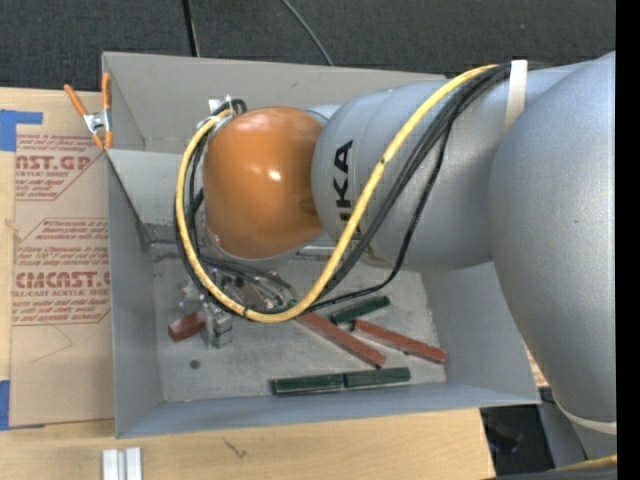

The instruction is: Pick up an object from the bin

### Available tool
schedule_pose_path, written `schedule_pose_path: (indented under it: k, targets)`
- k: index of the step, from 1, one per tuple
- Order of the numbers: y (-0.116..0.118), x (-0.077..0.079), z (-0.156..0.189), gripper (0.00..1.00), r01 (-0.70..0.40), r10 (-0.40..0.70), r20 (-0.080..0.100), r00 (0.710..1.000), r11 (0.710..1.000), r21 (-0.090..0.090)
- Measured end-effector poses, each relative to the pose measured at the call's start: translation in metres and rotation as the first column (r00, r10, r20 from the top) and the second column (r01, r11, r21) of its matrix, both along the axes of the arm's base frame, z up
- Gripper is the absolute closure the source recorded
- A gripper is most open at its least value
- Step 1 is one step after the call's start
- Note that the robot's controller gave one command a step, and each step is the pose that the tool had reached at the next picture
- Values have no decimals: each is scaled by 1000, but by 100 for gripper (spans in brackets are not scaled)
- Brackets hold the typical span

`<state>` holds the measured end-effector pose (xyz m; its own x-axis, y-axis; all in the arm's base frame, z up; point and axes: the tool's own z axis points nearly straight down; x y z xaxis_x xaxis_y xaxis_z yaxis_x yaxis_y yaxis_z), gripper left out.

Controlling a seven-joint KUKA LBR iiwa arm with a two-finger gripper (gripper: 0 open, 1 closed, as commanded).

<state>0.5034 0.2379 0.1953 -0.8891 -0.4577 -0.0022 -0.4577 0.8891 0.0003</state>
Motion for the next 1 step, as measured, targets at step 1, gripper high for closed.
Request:
schedule_pose_path:
  k: [1]
  targets:
    - [-1, 11, 21, 100, 9, -9, -1, 1000, 1000, -1]
